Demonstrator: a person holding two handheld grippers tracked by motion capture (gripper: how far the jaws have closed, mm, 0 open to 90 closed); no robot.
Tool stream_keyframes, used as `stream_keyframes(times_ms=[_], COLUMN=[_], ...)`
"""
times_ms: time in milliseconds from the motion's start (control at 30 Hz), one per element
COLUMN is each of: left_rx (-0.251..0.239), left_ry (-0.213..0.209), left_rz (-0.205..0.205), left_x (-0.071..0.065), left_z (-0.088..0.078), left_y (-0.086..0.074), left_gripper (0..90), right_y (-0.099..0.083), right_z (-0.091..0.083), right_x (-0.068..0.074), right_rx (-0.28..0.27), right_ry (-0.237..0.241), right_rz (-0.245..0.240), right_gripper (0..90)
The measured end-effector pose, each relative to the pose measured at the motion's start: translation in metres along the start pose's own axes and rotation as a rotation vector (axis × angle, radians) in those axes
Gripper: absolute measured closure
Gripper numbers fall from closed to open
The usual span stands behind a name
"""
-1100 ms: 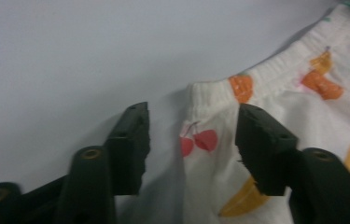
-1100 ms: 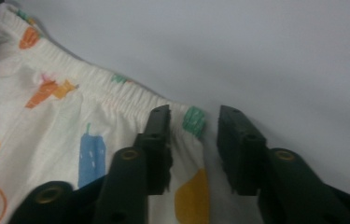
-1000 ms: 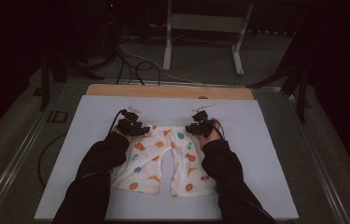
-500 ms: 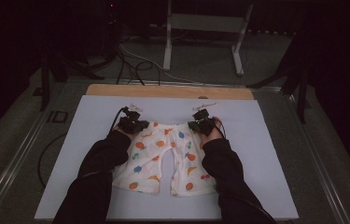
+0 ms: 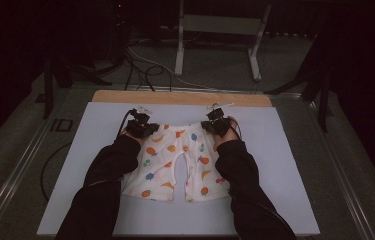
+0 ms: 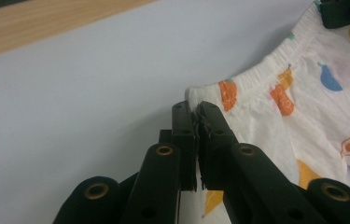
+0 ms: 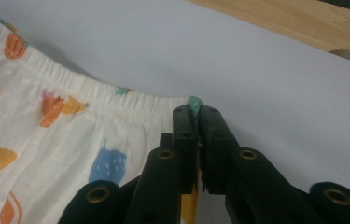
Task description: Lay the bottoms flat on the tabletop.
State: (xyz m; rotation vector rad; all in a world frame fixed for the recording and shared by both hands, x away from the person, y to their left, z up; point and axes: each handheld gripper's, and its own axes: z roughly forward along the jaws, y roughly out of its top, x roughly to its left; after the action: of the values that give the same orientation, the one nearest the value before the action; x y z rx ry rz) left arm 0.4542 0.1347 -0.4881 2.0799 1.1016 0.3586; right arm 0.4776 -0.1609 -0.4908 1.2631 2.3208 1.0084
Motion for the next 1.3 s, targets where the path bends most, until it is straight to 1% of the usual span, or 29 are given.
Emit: stream_keyframes(times_ms=[33, 100, 167, 233, 267, 367, 433, 467, 500, 567, 633, 700, 767, 800, 833, 867, 900, 933, 967, 1000, 1033, 1067, 1100, 1133, 1200, 1233, 1267, 1300], left_rx=[-0.005, -0.014, -0.008, -0.008, -0.011, -0.010, -0.010, -0.019, -0.019, -0.021, -0.021, -0.034, -0.032, -0.034, -0.029, -0.022, -0.012, -0.004, -0.005, -0.013, -0.020, -0.018, -0.015, -0.020, -0.024, -0.024, -0.028, -0.031], left_ry=[0.008, 0.016, 0.026, 0.033, 0.033, 0.038, 0.038, 0.048, 0.050, 0.054, 0.054, 0.055, 0.049, 0.050, 0.058, 0.070, 0.074, 0.072, 0.077, 0.087, 0.077, 0.066, 0.067, 0.058, 0.045, 0.045, 0.020, 0.011], left_rz=[0.004, 0.004, 0.010, 0.017, 0.015, 0.006, 0.006, -0.004, -0.011, -0.007, -0.007, -0.018, -0.009, -0.009, -0.014, -0.026, -0.039, -0.049, -0.066, -0.076, -0.073, -0.066, -0.062, -0.065, -0.062, -0.062, -0.063, -0.056], left_x=[0.000, -0.001, -0.001, -0.002, -0.002, 0.000, 0.000, 0.002, 0.003, 0.003, 0.003, 0.003, 0.003, 0.003, 0.003, 0.003, 0.003, 0.003, 0.003, 0.002, 0.002, 0.002, 0.001, 0.001, 0.000, 0.000, -0.001, -0.002], left_z=[0.002, 0.003, 0.004, 0.005, 0.006, 0.009, 0.009, 0.009, 0.009, 0.009, 0.009, 0.009, 0.010, 0.010, 0.010, 0.010, 0.010, 0.010, 0.010, 0.009, 0.008, 0.007, 0.007, 0.006, 0.004, 0.004, 0.002, 0.001], left_y=[0.003, 0.006, 0.008, 0.010, 0.010, 0.012, 0.012, 0.015, 0.016, 0.018, 0.018, 0.021, 0.021, 0.021, 0.021, 0.022, 0.023, 0.024, 0.025, 0.025, 0.025, 0.026, 0.026, 0.026, 0.026, 0.026, 0.026, 0.025], left_gripper=[87.2, 87.1, 87.0, 87.0, 87.0, 87.0, 87.0, 87.0, 86.9, 87.0, 86.9, 86.5, 85.6, 82.0, 72.6, 58.6, 46.8, 36.9, 27.8, 21.3, 18.3, 14.2, 11.9, 8.1, 5.4, 4.2, 1.8, 1.5], right_y=[0.001, 0.002, 0.003, 0.004, 0.005, 0.007, 0.008, 0.011, 0.013, 0.016, 0.017, 0.019, 0.020, 0.020, 0.019, 0.019, 0.019, 0.018, 0.018, 0.018, 0.018, 0.018, 0.018, 0.018, 0.019, 0.019, 0.019, 0.019], right_z=[0.001, 0.002, 0.004, 0.006, 0.007, 0.009, 0.010, 0.010, 0.010, 0.010, 0.010, 0.011, 0.012, 0.012, 0.012, 0.013, 0.014, 0.015, 0.015, 0.015, 0.015, 0.015, 0.014, 0.013, 0.011, 0.010, 0.008, 0.007], right_x=[-0.001, -0.003, -0.004, -0.006, -0.007, -0.009, -0.010, -0.010, -0.009, -0.009, -0.010, -0.010, -0.010, -0.010, -0.010, -0.010, -0.010, -0.009, -0.009, -0.008, -0.007, -0.006, -0.005, -0.005, -0.003, -0.002, -0.001, 0.000], right_rx=[0.002, 0.000, 0.007, 0.011, 0.012, 0.013, 0.018, 0.015, 0.016, 0.010, 0.009, 0.014, 0.014, 0.012, 0.005, 0.002, -0.003, -0.006, -0.007, -0.012, -0.014, -0.019, -0.021, -0.026, -0.038, -0.043, -0.035, -0.021], right_ry=[-0.009, -0.011, -0.011, -0.021, -0.019, -0.020, -0.023, -0.027, -0.029, -0.036, -0.033, -0.033, -0.034, -0.042, -0.047, -0.047, -0.040, -0.040, -0.051, -0.046, -0.045, -0.044, -0.038, -0.031, -0.026, -0.007, 0.005, 0.002], right_rz=[0.010, 0.003, 0.009, 0.006, 0.017, 0.023, 0.016, 0.005, 0.007, 0.006, 0.010, 0.011, 0.011, 0.011, 0.018, 0.030, 0.035, 0.035, 0.030, 0.033, 0.035, 0.037, 0.035, 0.032, 0.035, 0.033, 0.007, -0.008], right_gripper=[86.7, 86.8, 86.8, 86.7, 86.7, 86.7, 86.7, 86.6, 86.4, 86.4, 86.4, 86.4, 85.1, 81.4, 71.5, 62.2, 52.4, 45.7, 40.5, 34.7, 30.4, 28.1, 24.8, 19.9, 15.0, 11.2, 10.4, 10.2])
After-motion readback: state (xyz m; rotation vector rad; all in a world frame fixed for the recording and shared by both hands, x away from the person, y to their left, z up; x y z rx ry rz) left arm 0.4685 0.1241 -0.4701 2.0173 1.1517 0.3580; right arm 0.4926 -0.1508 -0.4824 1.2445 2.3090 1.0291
